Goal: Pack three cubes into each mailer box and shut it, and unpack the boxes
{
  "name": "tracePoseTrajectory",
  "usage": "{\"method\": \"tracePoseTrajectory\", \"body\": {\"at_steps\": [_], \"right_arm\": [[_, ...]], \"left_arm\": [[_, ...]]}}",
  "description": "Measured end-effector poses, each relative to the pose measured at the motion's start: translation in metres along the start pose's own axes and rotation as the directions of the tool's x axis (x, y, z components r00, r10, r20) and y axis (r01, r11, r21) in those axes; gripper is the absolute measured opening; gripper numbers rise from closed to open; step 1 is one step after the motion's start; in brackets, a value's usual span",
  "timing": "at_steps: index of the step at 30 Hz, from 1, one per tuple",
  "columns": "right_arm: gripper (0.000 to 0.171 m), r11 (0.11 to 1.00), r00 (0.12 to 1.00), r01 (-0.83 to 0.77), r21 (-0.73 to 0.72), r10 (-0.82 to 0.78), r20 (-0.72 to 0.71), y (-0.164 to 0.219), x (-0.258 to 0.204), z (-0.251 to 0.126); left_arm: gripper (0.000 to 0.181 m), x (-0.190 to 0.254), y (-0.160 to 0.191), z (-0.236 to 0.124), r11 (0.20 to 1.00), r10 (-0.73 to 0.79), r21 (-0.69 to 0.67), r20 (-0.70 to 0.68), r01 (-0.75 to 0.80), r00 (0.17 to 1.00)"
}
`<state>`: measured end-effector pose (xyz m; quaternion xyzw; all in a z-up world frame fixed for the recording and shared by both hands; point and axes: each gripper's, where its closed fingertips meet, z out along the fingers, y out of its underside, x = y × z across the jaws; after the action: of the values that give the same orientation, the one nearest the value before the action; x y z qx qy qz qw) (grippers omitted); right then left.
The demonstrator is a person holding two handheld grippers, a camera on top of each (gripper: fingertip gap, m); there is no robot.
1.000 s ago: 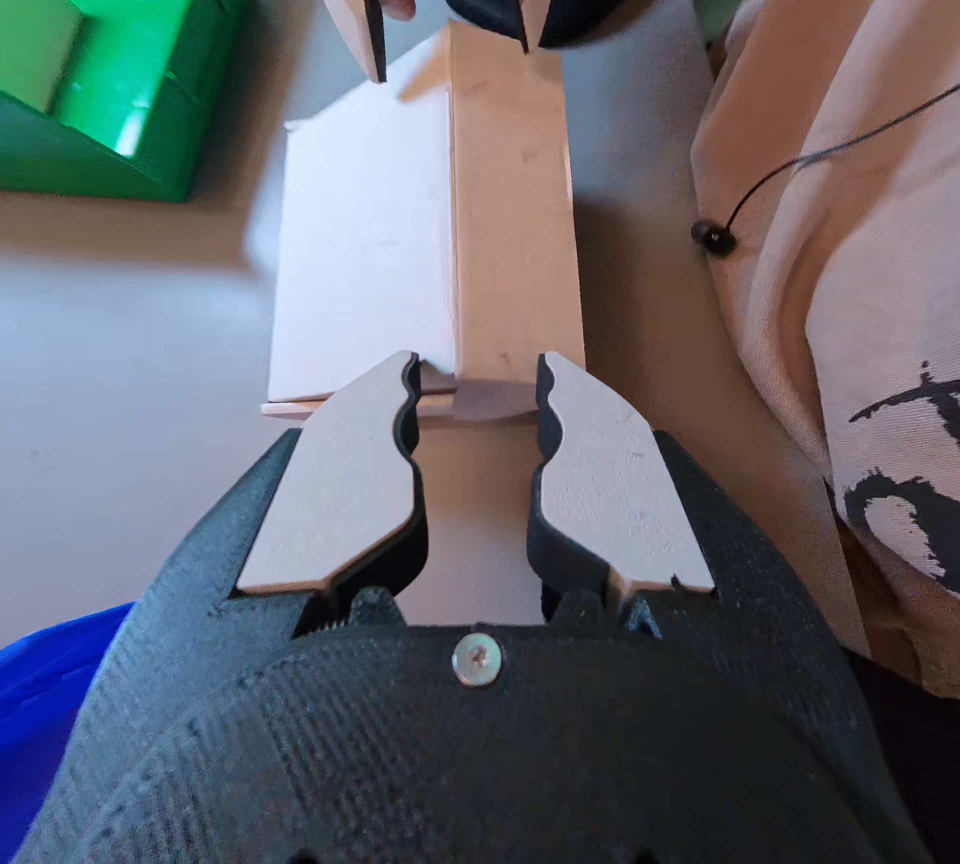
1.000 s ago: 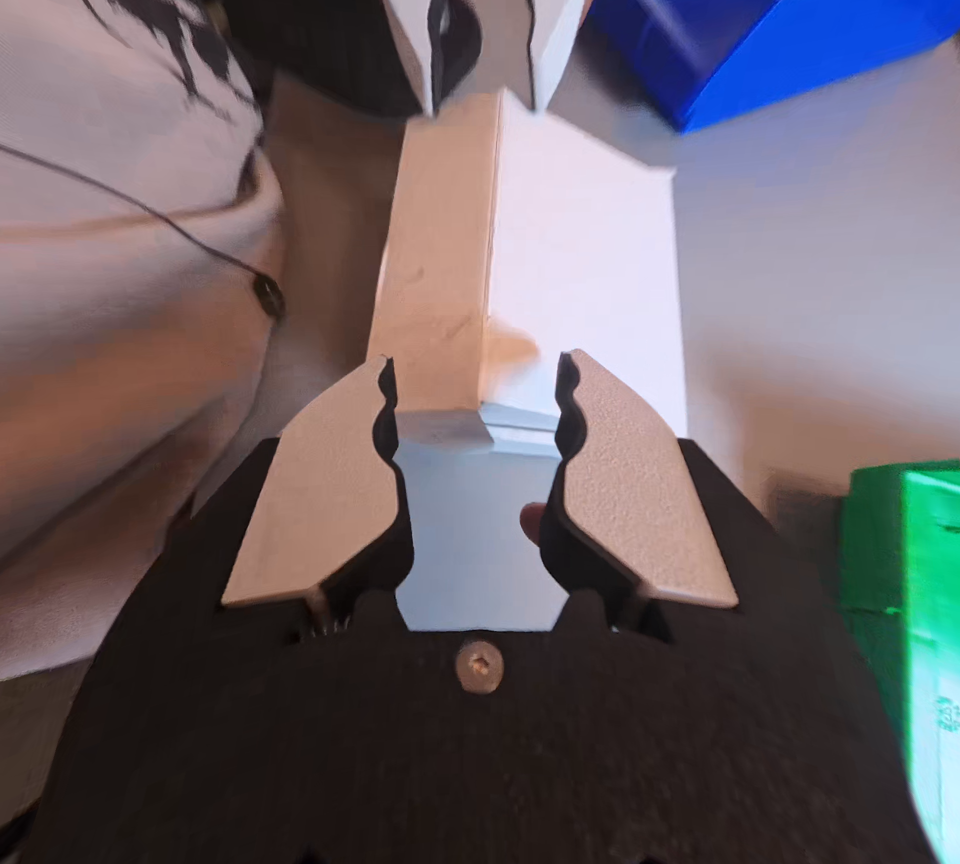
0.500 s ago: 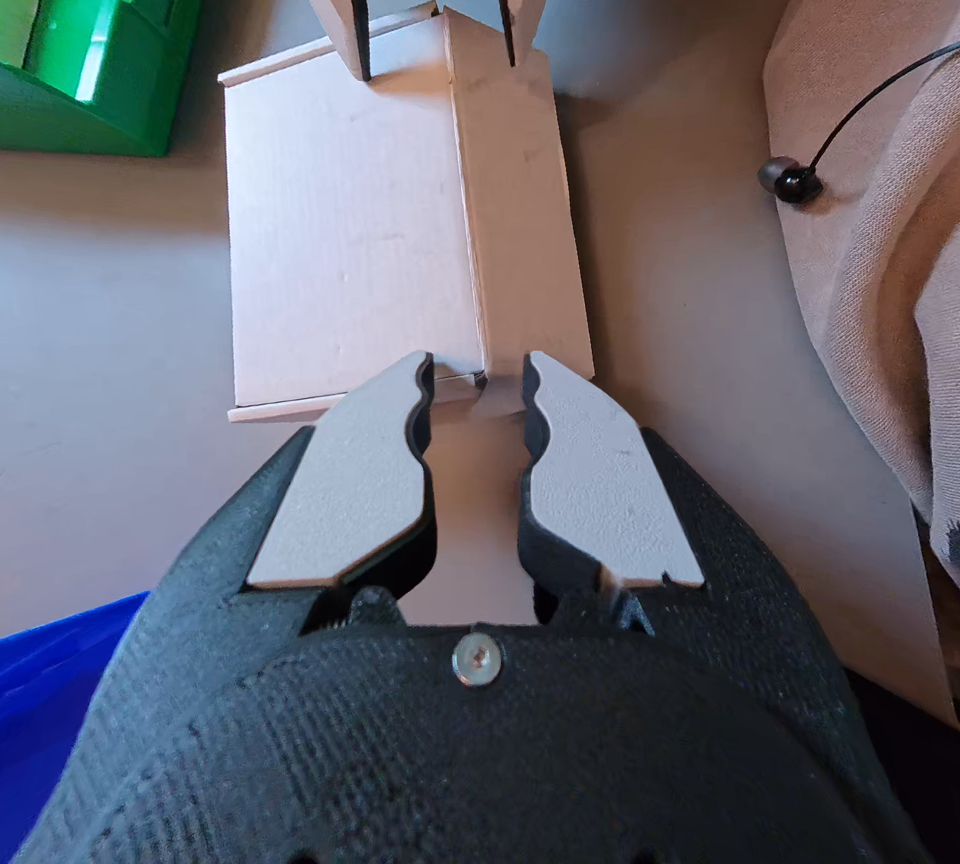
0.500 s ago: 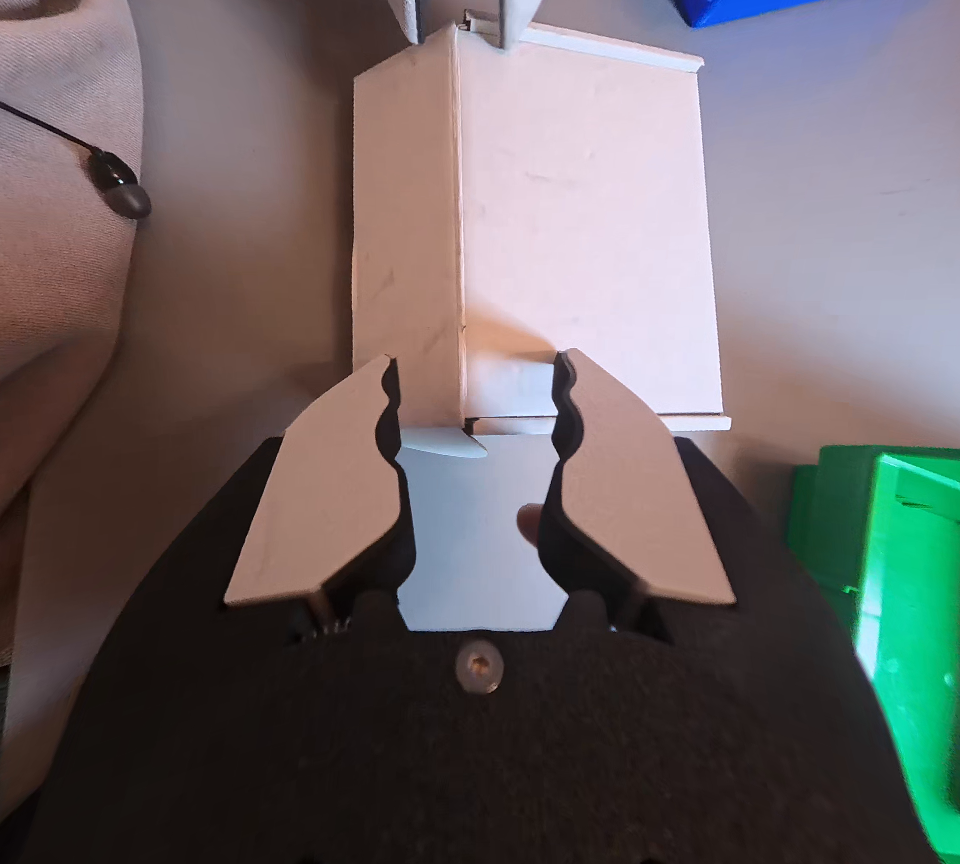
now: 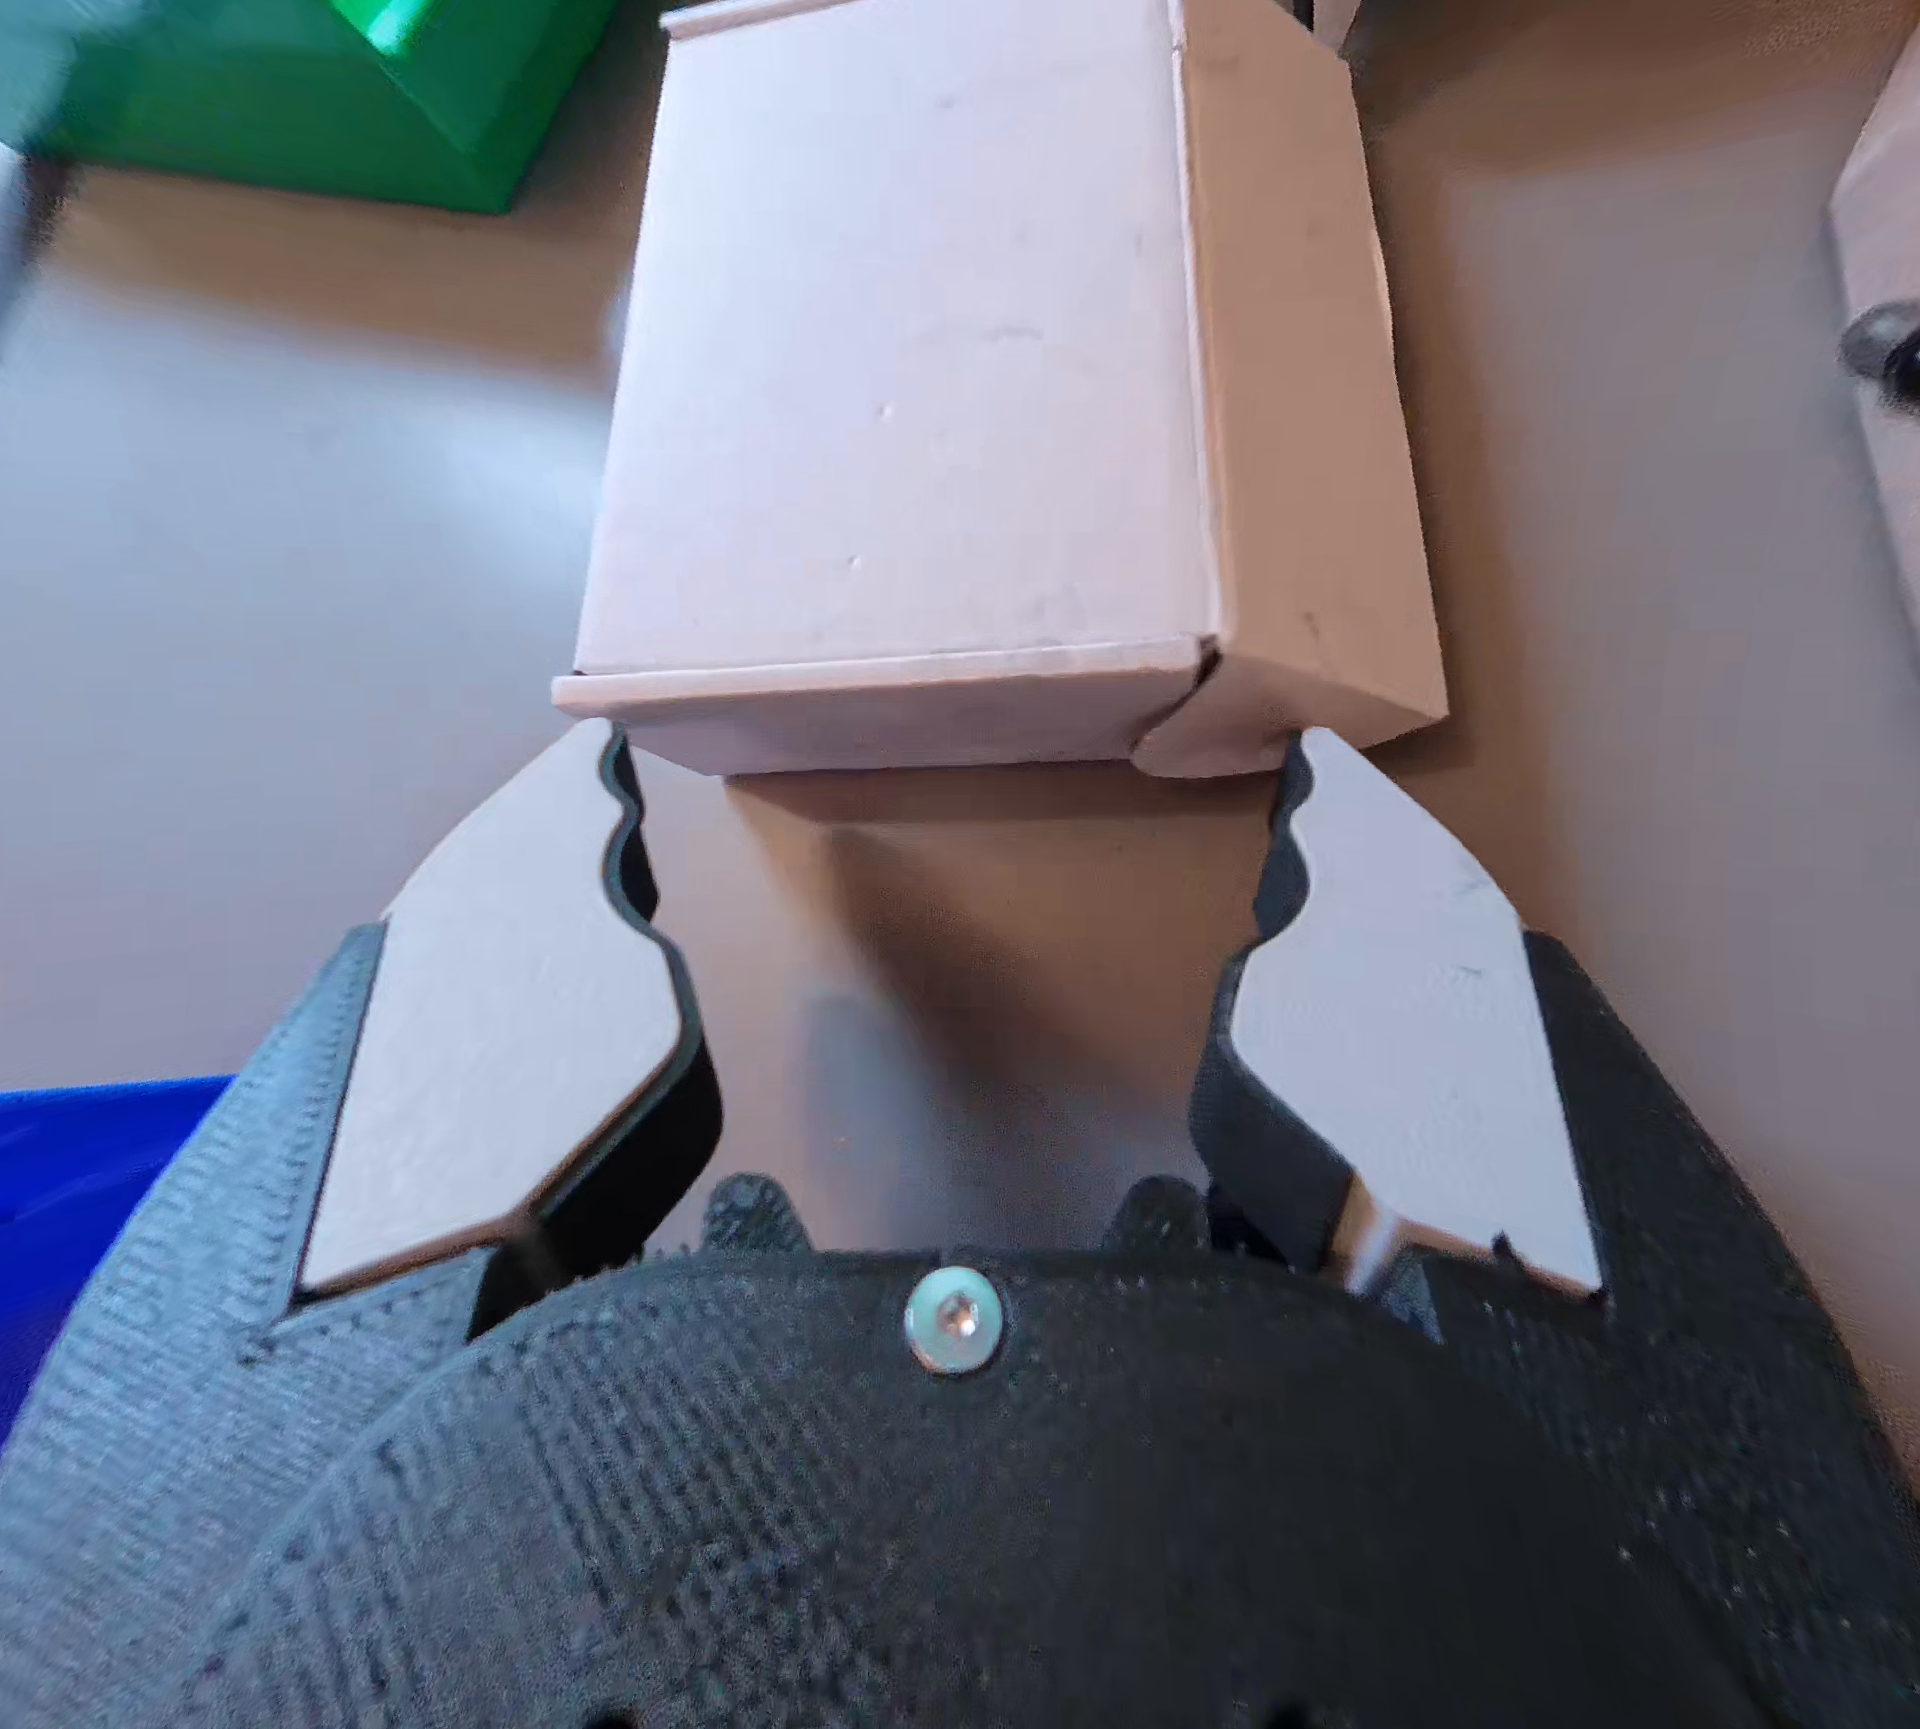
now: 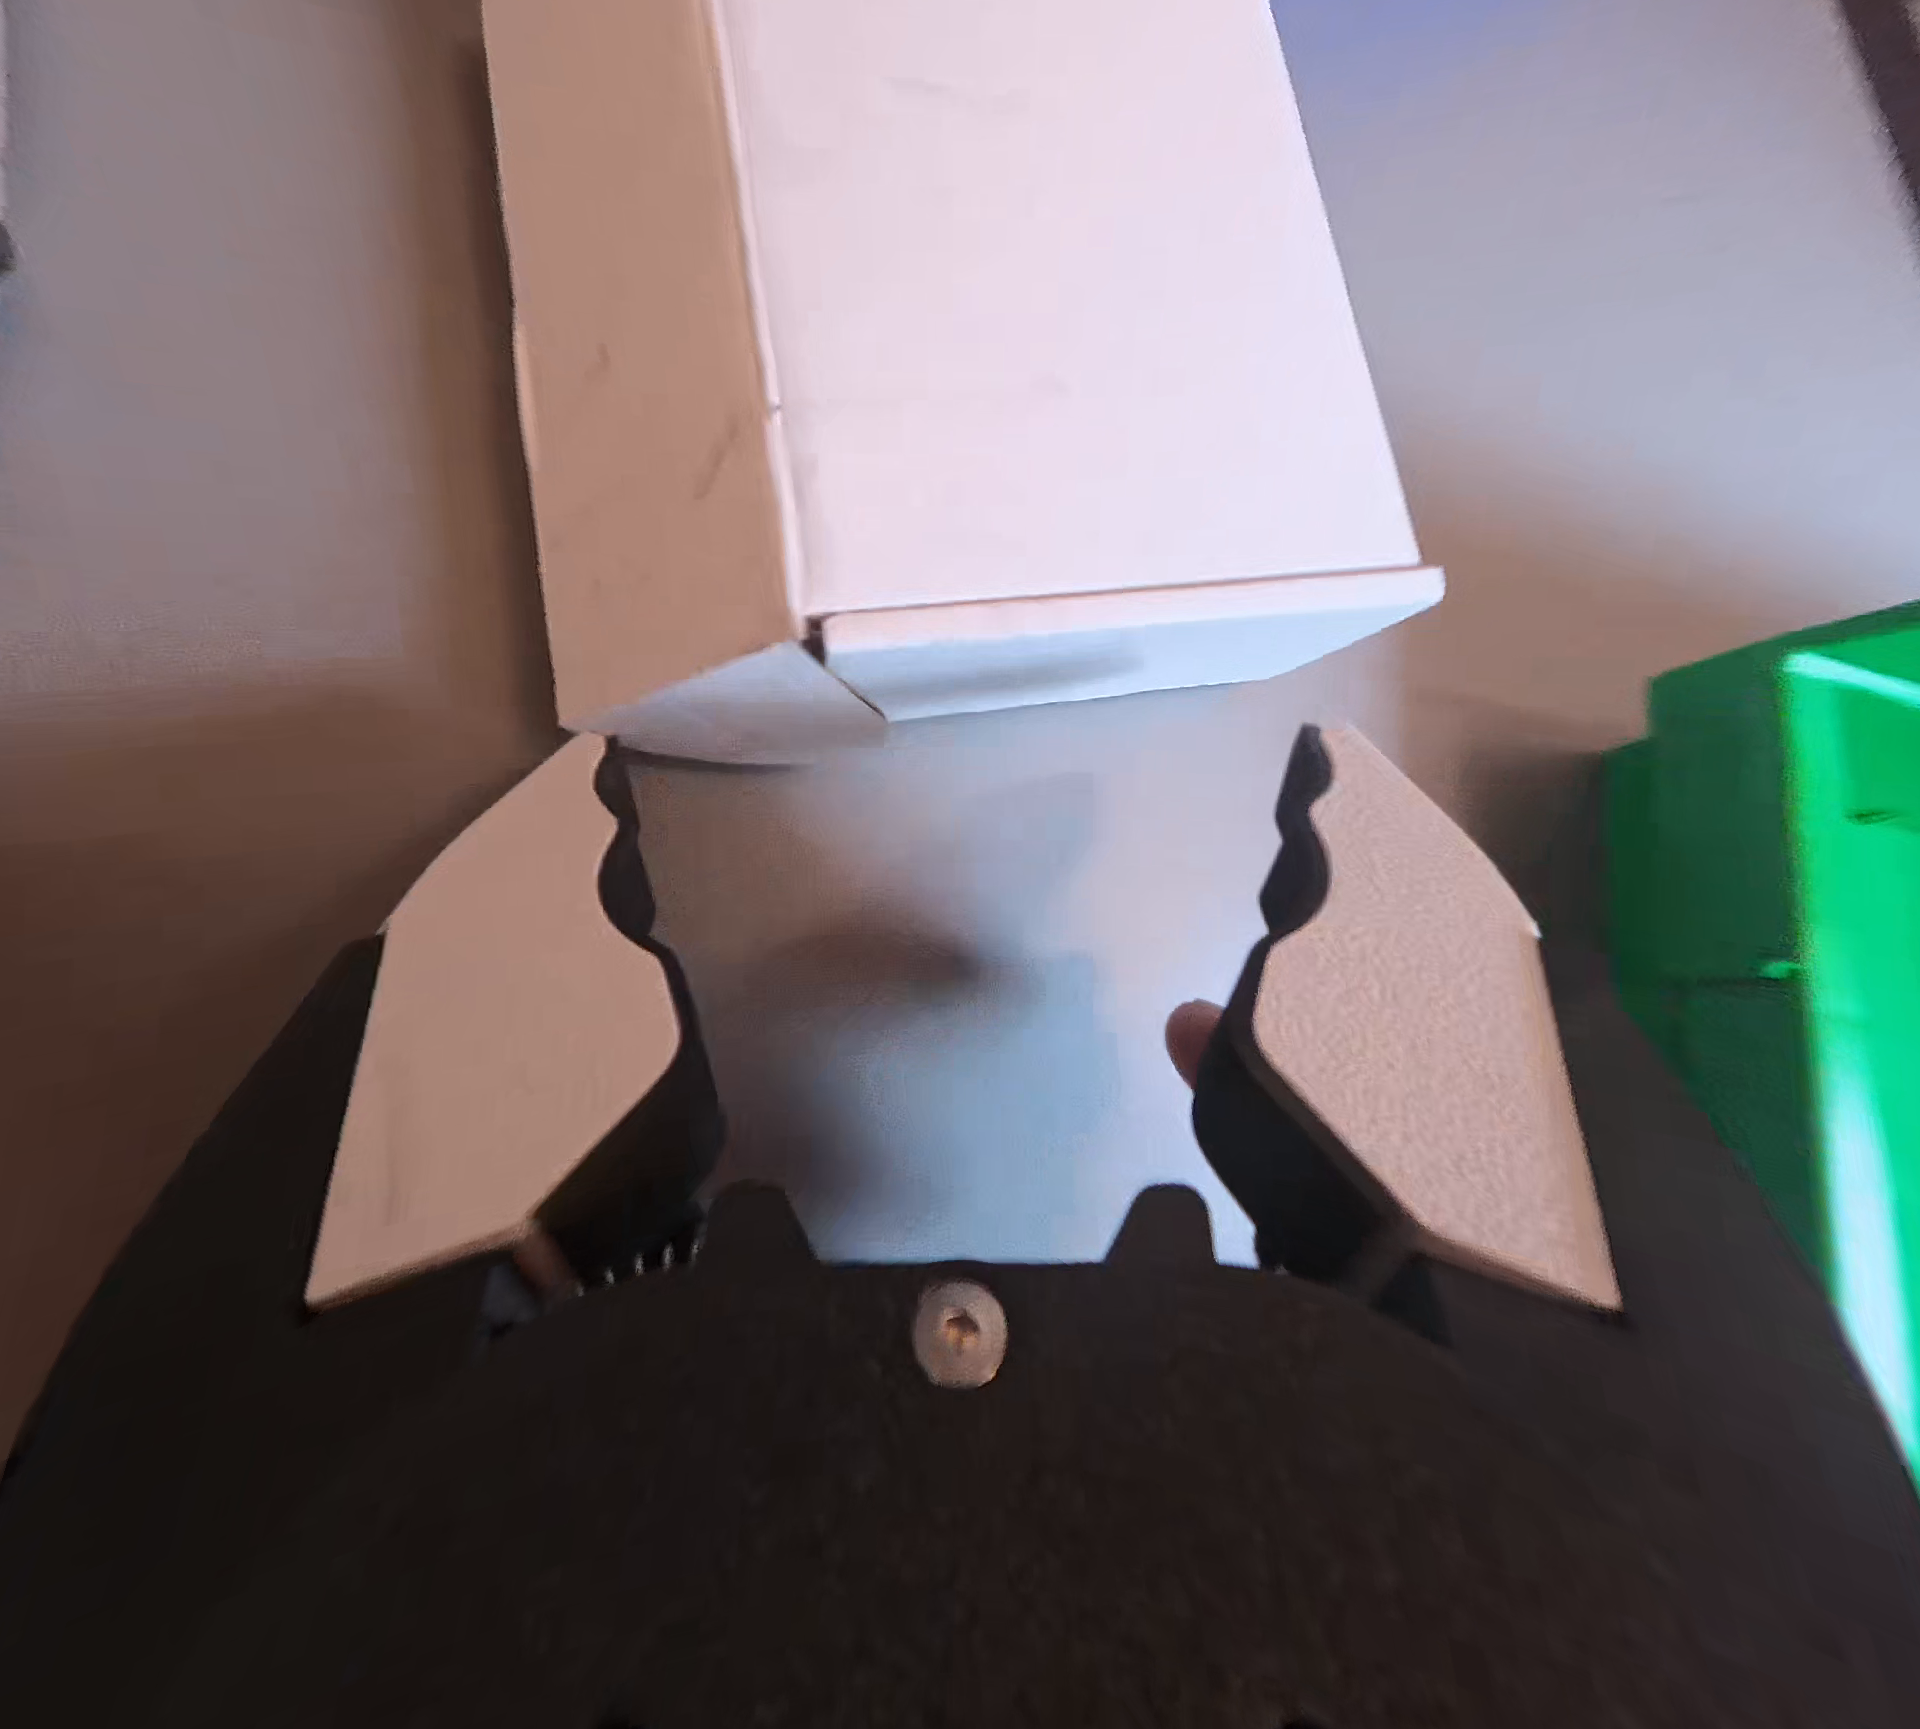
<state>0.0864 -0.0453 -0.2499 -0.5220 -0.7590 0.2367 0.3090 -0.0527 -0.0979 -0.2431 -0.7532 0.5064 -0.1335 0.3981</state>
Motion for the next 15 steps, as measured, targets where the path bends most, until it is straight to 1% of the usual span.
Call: {"method": "tracePoseTrajectory", "body": {"at_steps": [2,3,4,6,8,11,13,15], "right_arm": [[0.125,0.996,0.994,-0.091,0.011,0.09,0.067,0.006,0.006,0.005],[0.127,0.992,0.988,-0.126,0.02,0.124,0.097,0.007,0.008,0.007],[0.127,0.99,0.985,-0.139,0.024,0.136,0.109,0.008,0.012,0.008],[0.125,0.99,0.982,-0.14,0.023,0.136,0.128,0.009,0.016,0.013],[0.122,0.994,0.982,-0.11,0.006,0.108,0.156,0.009,0.013,0.016],[0.106,0.997,0.974,-0.079,0.016,0.074,0.213,0.006,0.003,0.012],[0.101,0.996,0.97,-0.079,0.032,0.069,0.232,0.003,-0.002,0.008],[0.102,0.997,0.969,-0.076,0.022,0.068,0.239,0.005,-0.005,0.001]], "left_arm": [[0.131,0.001,0.006,0.007,0.991,-0.137,-0.015,-0.078,0.137,0.987],[0.135,0.004,0.008,0.01,0.98,-0.199,-0.028,-0.121,0.197,0.972],[0.138,0.009,0.01,0.013,0.972,-0.236,-0.043,-0.159,0.232,0.959],[0.14,0.018,0.011,0.018,0.968,-0.249,-0.055,-0.202,0.243,0.947],[0.138,0.021,0.01,0.019,0.972,-0.235,-0.05,-0.219,0.23,0.947],[0.133,0.023,0.004,0.014,0.969,-0.243,-0.016,-0.258,0.248,0.935],[0.128,0.025,0.0,0.011,0.961,-0.263,0.007,-0.305,0.278,0.915],[0.104,0.021,-0.001,0.01,0.954,-0.276,0.027,-0.319,0.299,0.907]]}}
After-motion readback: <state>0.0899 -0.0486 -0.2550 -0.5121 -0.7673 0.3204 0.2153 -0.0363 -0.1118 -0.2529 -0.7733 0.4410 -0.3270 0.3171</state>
